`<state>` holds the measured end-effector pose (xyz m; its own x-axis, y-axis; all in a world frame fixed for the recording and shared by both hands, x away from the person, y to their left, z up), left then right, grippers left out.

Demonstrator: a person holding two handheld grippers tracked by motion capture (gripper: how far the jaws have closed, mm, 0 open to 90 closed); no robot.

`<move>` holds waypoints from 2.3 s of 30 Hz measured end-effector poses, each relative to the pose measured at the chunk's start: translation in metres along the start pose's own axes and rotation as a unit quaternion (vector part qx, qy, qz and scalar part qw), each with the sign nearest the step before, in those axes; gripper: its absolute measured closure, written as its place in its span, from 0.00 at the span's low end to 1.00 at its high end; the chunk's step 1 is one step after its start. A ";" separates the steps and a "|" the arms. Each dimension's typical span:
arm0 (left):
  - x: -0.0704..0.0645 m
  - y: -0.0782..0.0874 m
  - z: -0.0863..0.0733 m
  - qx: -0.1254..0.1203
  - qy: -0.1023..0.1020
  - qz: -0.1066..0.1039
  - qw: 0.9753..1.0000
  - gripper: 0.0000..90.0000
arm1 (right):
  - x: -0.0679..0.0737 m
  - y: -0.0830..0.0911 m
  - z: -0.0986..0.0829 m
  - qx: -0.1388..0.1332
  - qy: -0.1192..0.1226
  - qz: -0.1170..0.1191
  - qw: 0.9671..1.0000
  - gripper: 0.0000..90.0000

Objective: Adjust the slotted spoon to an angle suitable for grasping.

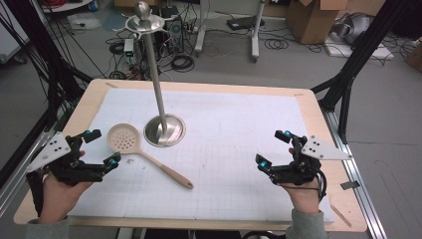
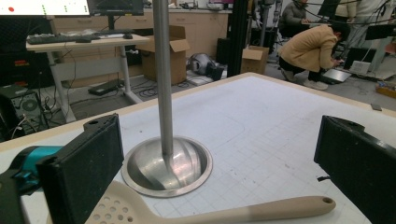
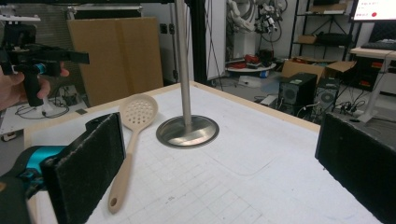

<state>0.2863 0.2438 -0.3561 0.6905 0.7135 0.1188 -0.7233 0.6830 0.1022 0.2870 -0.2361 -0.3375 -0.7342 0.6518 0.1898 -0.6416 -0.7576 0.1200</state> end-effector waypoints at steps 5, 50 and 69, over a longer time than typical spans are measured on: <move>-0.003 -0.006 -0.005 0.014 -0.006 -0.002 1.000 0.03 | 0.001 0.000 0.000 0.001 -0.001 0.001 1.000 0.01; -0.016 -0.056 -0.053 0.104 -0.003 -0.037 0.994 0.99 | 0.007 0.006 -0.009 0.021 0.013 -0.002 1.000 0.01; -0.030 -0.089 -0.072 0.143 -0.005 -0.057 0.988 0.99 | 0.008 0.013 -0.011 0.024 0.012 -0.005 1.000 0.01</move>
<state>0.3306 0.1728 -0.4395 0.7685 0.6320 0.0999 -0.6146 0.6857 0.3900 0.2703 -0.2405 -0.3447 -0.7328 0.6600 0.1655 -0.6383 -0.7510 0.1690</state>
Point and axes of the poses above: each handheld gripper's, and its own axes: y roughly backward along the jaws, z roughly out of its top, x roughly to its left, the point moved 5 cm from there along -y, roughly forward along the jaws, and after that the axes turned 8 degrees about -y, right-handed, at the moved point
